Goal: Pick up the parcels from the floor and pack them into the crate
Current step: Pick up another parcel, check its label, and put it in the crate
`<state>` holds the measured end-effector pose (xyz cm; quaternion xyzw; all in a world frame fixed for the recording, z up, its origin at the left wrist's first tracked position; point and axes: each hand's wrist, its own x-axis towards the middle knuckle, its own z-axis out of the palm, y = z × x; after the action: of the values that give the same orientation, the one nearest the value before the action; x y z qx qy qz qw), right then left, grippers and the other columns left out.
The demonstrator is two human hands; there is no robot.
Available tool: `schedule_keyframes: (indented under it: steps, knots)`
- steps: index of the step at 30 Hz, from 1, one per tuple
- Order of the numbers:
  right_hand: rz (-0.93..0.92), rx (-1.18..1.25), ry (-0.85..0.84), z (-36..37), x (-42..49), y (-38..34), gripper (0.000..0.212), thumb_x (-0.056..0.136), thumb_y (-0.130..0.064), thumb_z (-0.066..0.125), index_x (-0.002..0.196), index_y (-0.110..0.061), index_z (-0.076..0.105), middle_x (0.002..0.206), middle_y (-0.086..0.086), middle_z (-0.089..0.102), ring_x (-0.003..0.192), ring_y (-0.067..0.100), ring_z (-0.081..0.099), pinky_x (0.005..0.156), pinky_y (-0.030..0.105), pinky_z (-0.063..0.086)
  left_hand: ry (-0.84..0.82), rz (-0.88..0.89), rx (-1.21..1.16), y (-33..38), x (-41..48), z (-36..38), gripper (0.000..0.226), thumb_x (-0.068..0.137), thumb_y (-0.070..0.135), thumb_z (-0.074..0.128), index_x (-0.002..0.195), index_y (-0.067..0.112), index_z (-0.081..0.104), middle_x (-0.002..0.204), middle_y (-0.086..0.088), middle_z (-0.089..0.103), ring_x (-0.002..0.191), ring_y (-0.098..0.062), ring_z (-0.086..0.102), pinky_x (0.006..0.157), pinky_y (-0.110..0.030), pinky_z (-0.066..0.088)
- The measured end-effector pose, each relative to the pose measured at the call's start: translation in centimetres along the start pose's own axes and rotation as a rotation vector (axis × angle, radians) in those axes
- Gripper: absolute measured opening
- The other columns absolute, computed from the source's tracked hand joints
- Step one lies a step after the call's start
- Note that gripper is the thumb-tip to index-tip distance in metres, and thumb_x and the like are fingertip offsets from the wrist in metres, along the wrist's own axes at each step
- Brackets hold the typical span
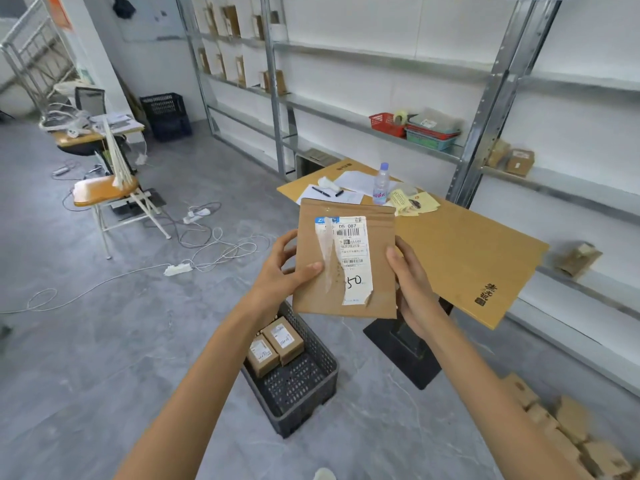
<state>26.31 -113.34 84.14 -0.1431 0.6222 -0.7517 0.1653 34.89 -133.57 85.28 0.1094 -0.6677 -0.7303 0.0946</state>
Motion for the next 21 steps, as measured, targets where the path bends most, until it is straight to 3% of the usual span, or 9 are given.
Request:
schedule_keyframes:
  steps: [4,8,12,15,17,19,21]
  knots:
    - [0.033,0.018,0.034,1.2,5.1,1.5,0.053,0.077,-0.045,0.059,0.128,-0.033,0.049,0.12,0.0,0.062,0.104,0.009,0.064,0.08,0.028,0.055,0.05,-0.123,-0.004,-0.5,5.9,-2.0,0.055,0.08,0.028,0.07,0.125,0.03,0.038,0.126,-0.003,0.059,0.1,-0.018,0.064,0.076,-0.035,0.054]
    - [0.099,-0.004,0.018,2.6,9.8,3.0,0.059,0.077,-0.043,0.06,0.132,-0.027,0.048,0.12,0.003,0.062,0.106,0.014,0.062,0.089,0.035,0.052,0.069,-0.214,-0.039,-0.9,11.5,-4.5,0.052,0.083,0.029,0.069,0.122,0.031,0.034,0.116,-0.007,0.065,0.097,-0.023,0.065,0.089,-0.046,0.053]
    - [0.14,0.001,0.045,4.0,13.4,4.2,0.066,0.077,-0.047,0.06,0.136,-0.023,0.047,0.125,0.004,0.061,0.114,0.016,0.06,0.094,0.036,0.05,0.048,-0.228,-0.043,-1.7,15.3,-6.8,0.065,0.079,0.032,0.073,0.131,0.039,0.034,0.12,-0.008,0.064,0.103,-0.027,0.065,0.087,-0.048,0.054]
    - [0.181,-0.012,0.058,4.8,16.0,5.7,0.054,0.091,-0.048,0.051,0.14,-0.029,0.041,0.132,-0.009,0.057,0.116,0.004,0.055,0.097,0.033,0.047,0.035,-0.226,-0.067,-2.2,18.0,-8.7,0.074,0.076,0.034,0.077,0.135,0.045,0.033,0.121,-0.007,0.062,0.104,-0.023,0.065,0.075,-0.039,0.055]
    - [0.231,0.01,0.08,5.3,17.3,6.7,0.065,0.085,-0.062,0.053,0.142,-0.034,0.039,0.138,-0.011,0.052,0.124,0.006,0.051,0.105,0.041,0.042,0.048,-0.229,-0.075,-2.5,20.2,-10.0,0.07,0.08,0.031,0.073,0.136,0.042,0.032,0.119,-0.008,0.063,0.1,-0.021,0.065,0.068,-0.034,0.054]
    - [0.269,0.073,0.141,6.5,18.1,8.1,0.072,0.079,-0.066,0.055,0.142,-0.037,0.036,0.138,-0.009,0.052,0.127,0.01,0.048,0.106,0.047,0.041,0.051,-0.237,-0.104,-2.9,22.5,-11.3,0.065,0.082,0.028,0.071,0.133,0.038,0.033,0.115,-0.009,0.066,0.094,-0.02,0.066,0.066,-0.039,0.056]
    - [0.257,0.139,0.209,8.5,18.8,9.8,0.07,0.079,-0.058,0.053,0.143,-0.039,0.03,0.138,-0.009,0.049,0.128,0.013,0.048,0.103,0.049,0.043,0.041,-0.25,-0.142,-3.4,25.0,-12.6,0.062,0.082,0.026,0.072,0.128,0.033,0.031,0.109,-0.007,0.068,0.087,-0.02,0.067,0.068,-0.044,0.057]
